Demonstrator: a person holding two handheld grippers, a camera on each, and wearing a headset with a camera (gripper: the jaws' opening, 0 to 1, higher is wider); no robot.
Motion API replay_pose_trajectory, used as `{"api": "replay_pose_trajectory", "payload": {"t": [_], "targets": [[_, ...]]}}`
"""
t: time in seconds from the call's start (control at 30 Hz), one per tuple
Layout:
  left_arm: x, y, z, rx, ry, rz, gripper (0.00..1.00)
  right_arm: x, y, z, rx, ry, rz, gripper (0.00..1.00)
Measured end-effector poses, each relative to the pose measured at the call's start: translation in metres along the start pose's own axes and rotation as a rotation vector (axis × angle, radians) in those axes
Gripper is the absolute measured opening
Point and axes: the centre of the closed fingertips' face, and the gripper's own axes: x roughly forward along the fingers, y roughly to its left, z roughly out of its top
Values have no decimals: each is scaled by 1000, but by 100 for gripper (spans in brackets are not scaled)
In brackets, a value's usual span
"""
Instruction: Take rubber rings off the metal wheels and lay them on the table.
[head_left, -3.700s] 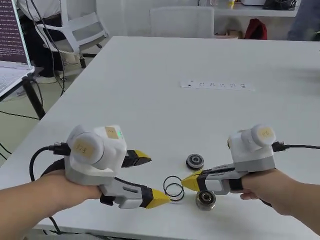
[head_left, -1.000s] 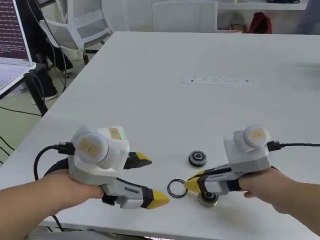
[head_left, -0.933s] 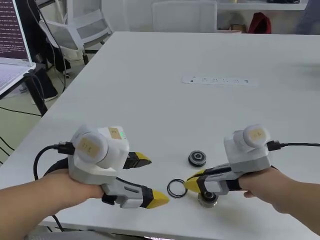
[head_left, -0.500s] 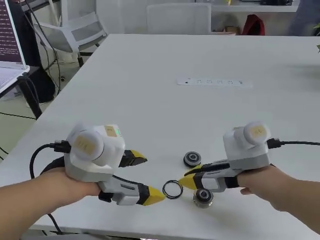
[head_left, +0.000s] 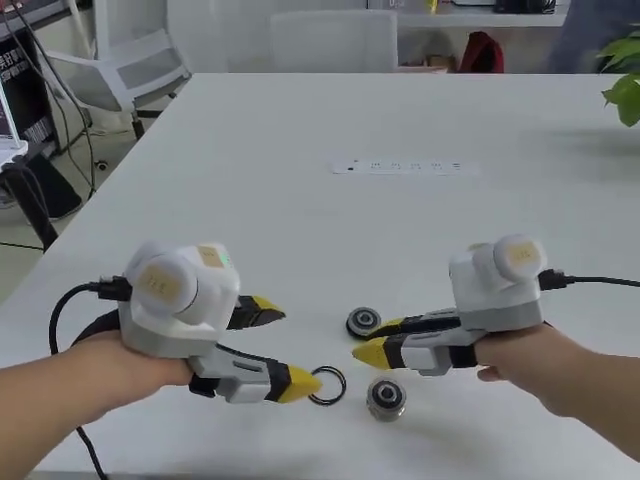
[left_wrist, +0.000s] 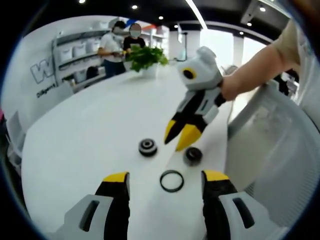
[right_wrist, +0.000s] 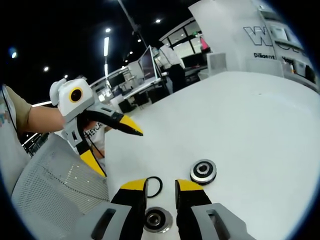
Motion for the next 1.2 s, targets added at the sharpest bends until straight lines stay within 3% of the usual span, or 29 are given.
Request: {"api": "replay_pose_trajectory", "payload": {"t": [0.47, 1.2], "targets": [[15, 12, 9, 0, -5, -2, 58, -14, -23, 1, 5, -31, -49, 22], [34, 29, 4, -11, 9, 4, 56, -10, -48, -7, -41, -30, -86, 26]]}}
